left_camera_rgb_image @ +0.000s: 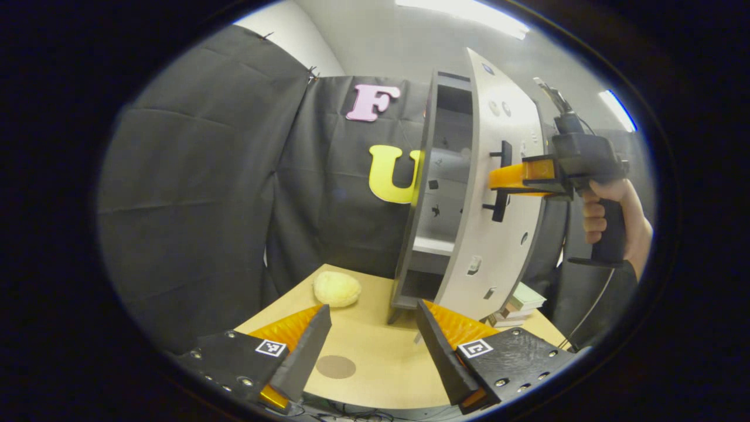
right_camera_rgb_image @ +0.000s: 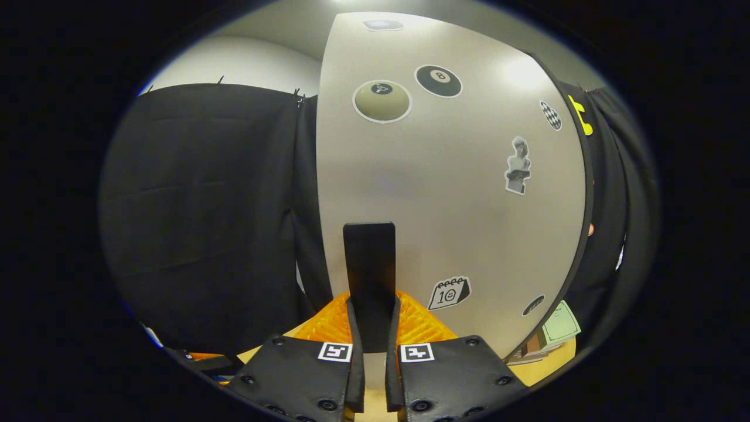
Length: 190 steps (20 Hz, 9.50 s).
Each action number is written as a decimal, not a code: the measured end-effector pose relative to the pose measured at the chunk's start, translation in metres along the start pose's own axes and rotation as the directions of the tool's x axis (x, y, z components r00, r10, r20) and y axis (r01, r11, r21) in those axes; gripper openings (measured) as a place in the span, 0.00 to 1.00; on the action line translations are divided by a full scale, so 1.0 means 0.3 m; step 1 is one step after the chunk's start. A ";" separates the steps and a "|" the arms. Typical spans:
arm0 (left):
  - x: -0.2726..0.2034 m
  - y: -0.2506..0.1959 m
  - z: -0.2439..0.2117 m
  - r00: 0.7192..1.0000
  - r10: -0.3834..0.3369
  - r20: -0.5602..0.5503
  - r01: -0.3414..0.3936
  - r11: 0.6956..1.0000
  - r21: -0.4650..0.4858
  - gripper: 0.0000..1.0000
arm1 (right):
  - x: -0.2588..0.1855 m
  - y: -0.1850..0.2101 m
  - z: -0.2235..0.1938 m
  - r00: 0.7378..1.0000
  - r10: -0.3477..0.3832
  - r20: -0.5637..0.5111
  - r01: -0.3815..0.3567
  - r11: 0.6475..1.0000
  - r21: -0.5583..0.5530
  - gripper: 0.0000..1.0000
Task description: Open the cabinet door with the right hand, grasp the bottle in the cabinet with the left hand and place it on the coaster, then close the cabinet door with the right hand.
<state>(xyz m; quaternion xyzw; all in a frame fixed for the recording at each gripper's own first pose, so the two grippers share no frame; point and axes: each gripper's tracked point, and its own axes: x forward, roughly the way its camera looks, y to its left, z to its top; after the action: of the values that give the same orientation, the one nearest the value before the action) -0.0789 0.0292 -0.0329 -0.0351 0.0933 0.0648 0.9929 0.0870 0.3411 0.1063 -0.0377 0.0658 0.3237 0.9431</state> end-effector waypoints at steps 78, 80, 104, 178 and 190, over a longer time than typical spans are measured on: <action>0.842 -0.613 0.486 0.831 -0.543 0.117 0.534 0.839 0.101 0.87 | -0.292 -0.771 0.101 0.613 -0.790 0.018 0.780 0.608 0.151 0.84; 0.886 -0.665 0.504 0.842 -0.526 0.122 0.517 0.850 0.099 0.90 | -0.268 -0.816 0.113 0.614 -0.789 0.022 0.777 0.609 0.160 0.92; 1.440 -1.049 0.303 0.873 -0.487 -0.013 0.484 0.864 0.139 0.90 | -0.116 -1.131 -0.062 0.648 -0.757 -0.084 0.754 0.621 0.217 0.96; 0.665 0.251 -0.773 0.998 -0.005 -0.061 0.019 0.975 0.220 0.73 | -0.266 -0.868 -0.260 0.548 -0.830 0.100 0.821 0.557 0.128 0.98; 0.591 0.295 -0.851 0.997 0.054 -0.049 -0.045 0.983 0.179 0.71 | -0.290 -0.825 -0.376 0.560 -0.829 0.008 0.825 0.558 0.085 0.94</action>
<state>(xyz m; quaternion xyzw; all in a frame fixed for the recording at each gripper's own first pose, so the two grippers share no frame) 0.0356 0.1175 -0.3220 0.0544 0.1261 0.0799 0.9873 0.1601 0.0807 0.0149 -0.0228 0.0298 -0.1579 0.9867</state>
